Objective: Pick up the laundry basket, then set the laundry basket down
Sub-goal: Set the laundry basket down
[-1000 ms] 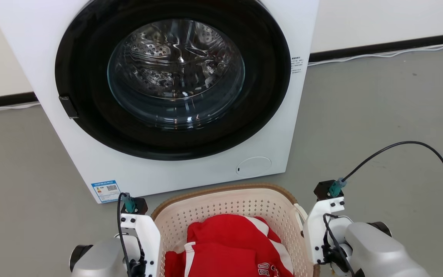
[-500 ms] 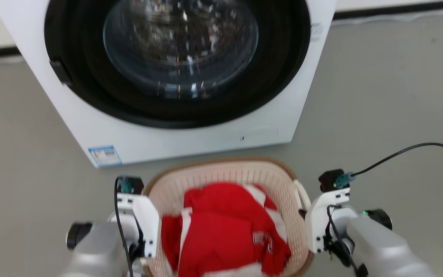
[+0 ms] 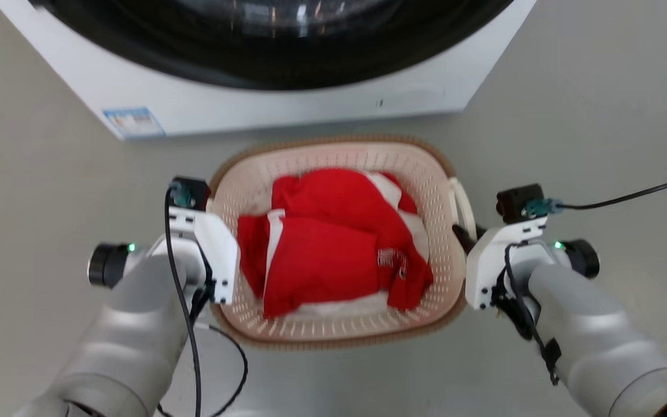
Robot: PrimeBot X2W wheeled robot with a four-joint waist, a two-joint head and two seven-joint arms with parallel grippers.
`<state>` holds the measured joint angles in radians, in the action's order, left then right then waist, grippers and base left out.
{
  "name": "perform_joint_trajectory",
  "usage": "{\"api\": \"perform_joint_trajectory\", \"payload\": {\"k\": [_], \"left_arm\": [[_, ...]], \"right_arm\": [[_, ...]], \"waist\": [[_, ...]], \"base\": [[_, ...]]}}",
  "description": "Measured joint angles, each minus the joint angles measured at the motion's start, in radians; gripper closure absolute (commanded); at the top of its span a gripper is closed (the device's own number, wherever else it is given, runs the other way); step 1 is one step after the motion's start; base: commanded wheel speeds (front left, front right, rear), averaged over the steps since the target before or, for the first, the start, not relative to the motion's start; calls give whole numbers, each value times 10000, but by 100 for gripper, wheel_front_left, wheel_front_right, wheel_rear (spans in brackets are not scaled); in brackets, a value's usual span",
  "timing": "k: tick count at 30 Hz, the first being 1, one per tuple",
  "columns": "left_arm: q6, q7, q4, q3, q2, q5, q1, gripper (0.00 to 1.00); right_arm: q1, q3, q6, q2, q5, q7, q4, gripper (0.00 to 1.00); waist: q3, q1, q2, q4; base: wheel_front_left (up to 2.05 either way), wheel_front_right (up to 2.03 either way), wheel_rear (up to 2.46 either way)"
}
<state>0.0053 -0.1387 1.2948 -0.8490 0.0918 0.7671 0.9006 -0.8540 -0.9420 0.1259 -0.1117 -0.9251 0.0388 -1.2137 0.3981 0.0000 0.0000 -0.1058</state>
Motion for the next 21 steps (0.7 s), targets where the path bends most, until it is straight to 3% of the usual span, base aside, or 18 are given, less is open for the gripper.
{"api": "perform_joint_trajectory", "payload": {"k": [11,21], "left_arm": [[270,1246,-33,-132,-35,-282,903,100],[476,1902,-25,-157,-119,-295,1545,100]], "right_arm": [[-769,-272,0,-268,82,1574,27,100],[-1323,-301,0,-395,98,2006,-33,100]], "waist": [[2015,0,0,224],[3354,1,-1,403]], "base": [[0,0,0],[0,0,0]]}}
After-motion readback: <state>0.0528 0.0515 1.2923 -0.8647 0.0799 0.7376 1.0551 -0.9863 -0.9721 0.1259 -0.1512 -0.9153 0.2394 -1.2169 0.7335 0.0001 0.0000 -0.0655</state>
